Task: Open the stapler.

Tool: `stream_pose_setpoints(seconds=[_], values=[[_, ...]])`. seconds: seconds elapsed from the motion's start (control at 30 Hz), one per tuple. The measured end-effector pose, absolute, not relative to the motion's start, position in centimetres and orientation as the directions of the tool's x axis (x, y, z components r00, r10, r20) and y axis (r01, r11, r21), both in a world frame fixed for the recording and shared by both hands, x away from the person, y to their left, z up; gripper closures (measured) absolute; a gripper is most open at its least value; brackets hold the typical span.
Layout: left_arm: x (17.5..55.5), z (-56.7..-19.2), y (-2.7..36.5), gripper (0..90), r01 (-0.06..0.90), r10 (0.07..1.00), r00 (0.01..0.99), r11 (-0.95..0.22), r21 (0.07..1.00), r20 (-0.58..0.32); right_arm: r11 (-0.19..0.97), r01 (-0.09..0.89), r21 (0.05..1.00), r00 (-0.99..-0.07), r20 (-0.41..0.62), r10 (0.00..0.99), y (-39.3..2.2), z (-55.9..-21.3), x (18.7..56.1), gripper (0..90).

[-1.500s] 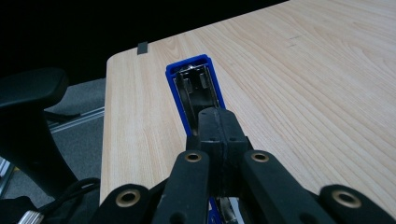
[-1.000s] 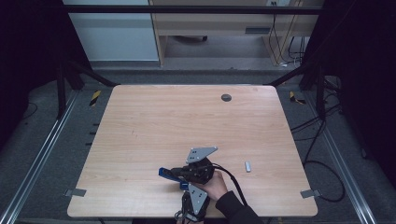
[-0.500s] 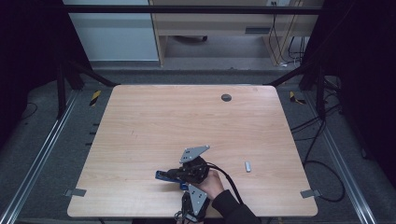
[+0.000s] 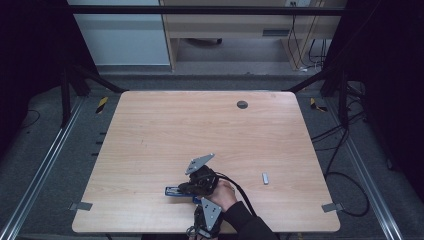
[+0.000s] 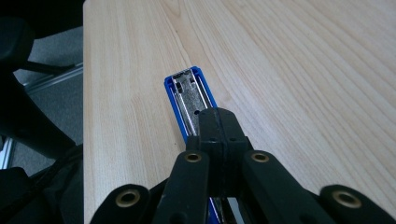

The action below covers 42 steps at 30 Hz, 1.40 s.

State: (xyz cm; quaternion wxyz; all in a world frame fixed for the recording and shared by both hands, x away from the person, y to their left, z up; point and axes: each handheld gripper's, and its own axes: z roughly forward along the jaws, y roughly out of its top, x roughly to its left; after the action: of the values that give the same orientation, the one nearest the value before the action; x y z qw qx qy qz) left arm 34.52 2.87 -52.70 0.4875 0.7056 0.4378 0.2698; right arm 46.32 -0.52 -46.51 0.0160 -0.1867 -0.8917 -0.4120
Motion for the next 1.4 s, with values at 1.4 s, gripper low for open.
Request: stream_pose_setpoints(seconds=[1.4], values=[[34.6, -52.7, 3.0, 89.8, 0.354, 0.875, 0.480, -0.136, 0.925, -0.055, 0.492, 0.298, 0.818, -0.931, 0.136, 0.338, -2.5, -44.7, 45.9, 90.0]])
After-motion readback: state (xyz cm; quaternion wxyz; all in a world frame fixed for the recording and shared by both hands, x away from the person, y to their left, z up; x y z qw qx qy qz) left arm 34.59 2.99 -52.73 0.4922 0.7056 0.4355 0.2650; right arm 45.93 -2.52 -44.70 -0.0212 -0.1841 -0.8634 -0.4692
